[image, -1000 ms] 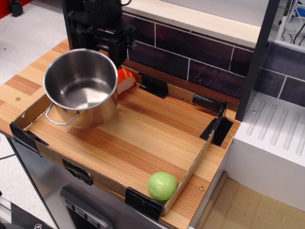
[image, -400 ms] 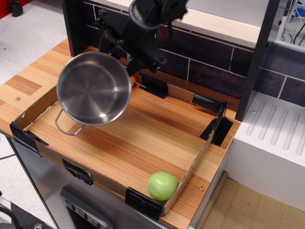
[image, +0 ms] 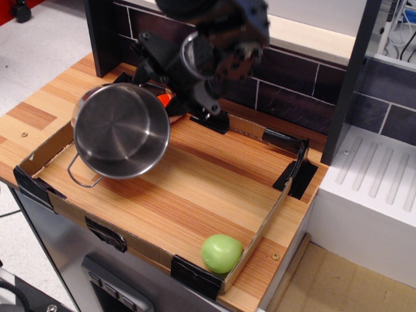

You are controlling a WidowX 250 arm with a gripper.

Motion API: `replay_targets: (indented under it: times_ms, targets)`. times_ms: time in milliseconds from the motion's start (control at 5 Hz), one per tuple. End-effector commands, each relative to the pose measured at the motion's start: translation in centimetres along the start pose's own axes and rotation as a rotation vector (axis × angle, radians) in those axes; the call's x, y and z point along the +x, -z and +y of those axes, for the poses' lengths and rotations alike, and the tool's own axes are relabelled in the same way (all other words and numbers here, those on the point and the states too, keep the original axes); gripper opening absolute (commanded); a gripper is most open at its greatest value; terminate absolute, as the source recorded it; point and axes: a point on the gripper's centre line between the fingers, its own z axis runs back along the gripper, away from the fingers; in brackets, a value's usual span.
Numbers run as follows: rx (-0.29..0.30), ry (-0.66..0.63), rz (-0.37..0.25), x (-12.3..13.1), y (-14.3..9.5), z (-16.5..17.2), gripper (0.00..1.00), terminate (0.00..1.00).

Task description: Topple metal pot

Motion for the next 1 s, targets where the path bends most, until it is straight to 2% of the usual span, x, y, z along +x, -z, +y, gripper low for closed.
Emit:
replay_targets:
  times_ms: [0,200,400,600,800]
  targets:
    - [-0.082,-0.019,0.074,-0.3,-0.2,-0.6,0.00,0.00]
    - [-0.244,-0.057,0.097,-0.4,-1.1,-0.5,1.00,0.00]
    - [-0.174,-0.077,-0.013,-0.2,-2.0,-0.1,1.00,0.00]
    - [-0.131,-0.080,-0.088,-0.4,-2.6,0.2,1.00,0.00]
    - [-0.273,-0.117,-0.021,-0.1,-3.7,1.0,1.00,0.00]
